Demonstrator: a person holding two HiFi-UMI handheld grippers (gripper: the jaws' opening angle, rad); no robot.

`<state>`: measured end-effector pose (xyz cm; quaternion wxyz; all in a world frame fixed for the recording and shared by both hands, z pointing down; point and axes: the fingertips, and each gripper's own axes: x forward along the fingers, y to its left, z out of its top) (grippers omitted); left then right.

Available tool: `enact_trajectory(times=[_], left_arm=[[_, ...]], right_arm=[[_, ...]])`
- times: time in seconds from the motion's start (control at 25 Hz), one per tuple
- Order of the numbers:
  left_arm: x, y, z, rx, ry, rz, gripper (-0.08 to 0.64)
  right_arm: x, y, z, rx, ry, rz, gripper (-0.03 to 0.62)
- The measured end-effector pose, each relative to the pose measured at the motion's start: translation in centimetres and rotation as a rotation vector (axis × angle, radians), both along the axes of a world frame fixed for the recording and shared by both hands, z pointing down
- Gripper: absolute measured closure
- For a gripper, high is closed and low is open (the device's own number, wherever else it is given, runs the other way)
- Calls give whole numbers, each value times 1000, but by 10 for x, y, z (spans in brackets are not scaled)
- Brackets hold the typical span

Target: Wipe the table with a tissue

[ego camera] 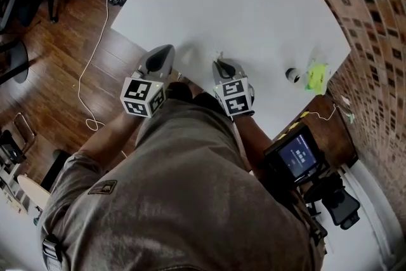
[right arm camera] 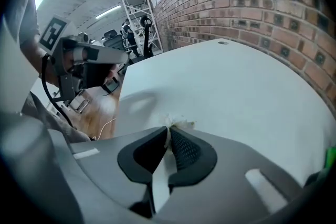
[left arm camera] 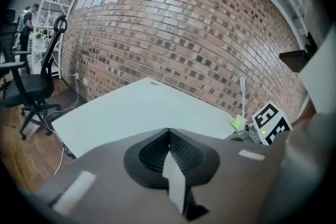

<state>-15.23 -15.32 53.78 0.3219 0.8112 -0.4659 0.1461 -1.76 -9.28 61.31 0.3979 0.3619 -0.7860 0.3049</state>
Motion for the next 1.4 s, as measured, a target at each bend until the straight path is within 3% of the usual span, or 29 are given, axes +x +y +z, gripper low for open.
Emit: enact_trajectory(times=[0.36, 0.48, 0.6, 0.84, 1.0, 1.16, 1.4], left_arm=[[-5, -3, -2, 6, -3, -11, 558], [-6, -3, -4, 9, -2, -15, 558], [-7, -2, -6, 10, -6, -20, 558], [-20, 3, -9, 13, -21, -24, 558], [-21, 5, -11, 17, -27, -5, 558], [-12, 5, -12, 18, -23, 34, 558], [20, 5, -12, 22, 0, 126, 558]], right_arm=[[71, -48, 2, 53, 79, 185, 560], [78, -53, 0, 61, 89, 212, 560], [59, -50, -1, 61, 77, 157, 560], [-27, -18, -3, 31, -21, 1, 560], [-41, -8, -3, 27, -47, 1, 560], [-1, -13, -2, 49, -12, 109, 560], [105, -3, -2, 55, 95, 355, 560]])
